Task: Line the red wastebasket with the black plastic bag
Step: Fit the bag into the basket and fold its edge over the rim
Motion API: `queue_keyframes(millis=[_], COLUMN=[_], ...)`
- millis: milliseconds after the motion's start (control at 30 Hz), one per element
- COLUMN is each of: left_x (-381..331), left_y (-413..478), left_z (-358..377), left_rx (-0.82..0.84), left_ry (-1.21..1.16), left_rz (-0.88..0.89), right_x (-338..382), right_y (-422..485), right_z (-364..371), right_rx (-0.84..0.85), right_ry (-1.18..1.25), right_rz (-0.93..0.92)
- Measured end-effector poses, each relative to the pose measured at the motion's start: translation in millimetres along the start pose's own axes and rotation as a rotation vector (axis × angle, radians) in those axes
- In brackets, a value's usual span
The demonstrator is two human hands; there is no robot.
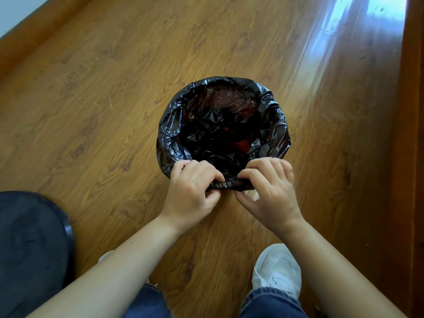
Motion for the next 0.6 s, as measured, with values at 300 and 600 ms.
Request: queue_keyframes(millis=[300, 600], left_x=[7, -4], left_y=[3, 4], left_z=[-8, -6], left_rx=[0.03, 0.11], left_ry=[0.03, -0.125], left_rz=[0.025, 0.032], right_x=[-9, 0], right_y=[5, 6], right_z=[-4, 2], right_rx=[0.044, -0.013], right_ry=[0.012, 0.034], right_rz=[-0.023, 0.054])
Point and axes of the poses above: each hand's wrist, its own y-axis towards the middle knuckle, its own z-axis out of the palm, x = y × z, the point moved 4 cm from there along y, towards the middle knuckle, and after that the axes turned 12 degrees about -x, right-handed, at the moved point
